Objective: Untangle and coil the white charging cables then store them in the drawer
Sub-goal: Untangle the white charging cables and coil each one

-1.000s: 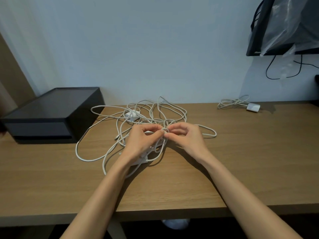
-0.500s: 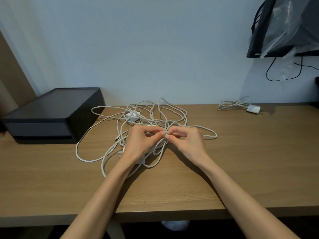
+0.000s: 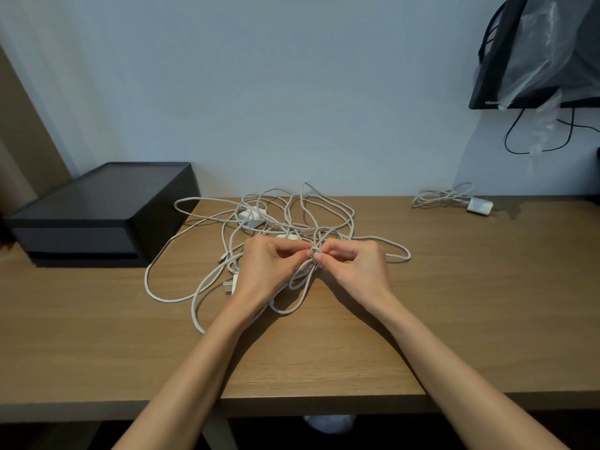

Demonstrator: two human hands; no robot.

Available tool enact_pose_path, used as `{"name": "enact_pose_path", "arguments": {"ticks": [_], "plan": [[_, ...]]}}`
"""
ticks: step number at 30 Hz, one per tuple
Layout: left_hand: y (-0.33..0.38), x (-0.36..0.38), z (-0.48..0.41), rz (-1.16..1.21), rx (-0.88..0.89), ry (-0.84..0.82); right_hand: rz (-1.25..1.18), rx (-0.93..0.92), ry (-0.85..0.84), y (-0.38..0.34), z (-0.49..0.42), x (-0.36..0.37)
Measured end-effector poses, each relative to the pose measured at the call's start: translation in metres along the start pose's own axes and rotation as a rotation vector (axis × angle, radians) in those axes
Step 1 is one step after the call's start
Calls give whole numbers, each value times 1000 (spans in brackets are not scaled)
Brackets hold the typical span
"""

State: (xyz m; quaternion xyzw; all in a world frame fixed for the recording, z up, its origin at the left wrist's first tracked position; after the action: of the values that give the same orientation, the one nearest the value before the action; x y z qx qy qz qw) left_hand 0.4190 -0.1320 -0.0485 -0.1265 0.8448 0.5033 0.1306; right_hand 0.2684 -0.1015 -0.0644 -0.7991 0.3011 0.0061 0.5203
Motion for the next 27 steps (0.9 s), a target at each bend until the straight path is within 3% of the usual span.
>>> {"name": "enact_pose_path", "arguments": {"ticks": [19, 27], "plan": [[6, 5, 0, -99, 120, -26, 28, 26, 63, 5, 3, -3], [-8, 3, -1, 8, -78, -44, -130, 175, 56, 18, -3, -1]]}}
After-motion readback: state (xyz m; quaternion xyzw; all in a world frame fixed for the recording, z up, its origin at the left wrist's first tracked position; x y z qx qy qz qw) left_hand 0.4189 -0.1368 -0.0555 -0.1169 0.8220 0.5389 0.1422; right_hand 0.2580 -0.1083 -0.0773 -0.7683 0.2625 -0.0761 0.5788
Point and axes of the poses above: each hand's wrist, its own z-axis away from the middle knuckle, its own x-axis out of the palm, y = z × x, the point moved 10 cm from there along -z, towards the middle knuckle, and after that the axes turned 9 degrees about y, right-handed, at the moved point
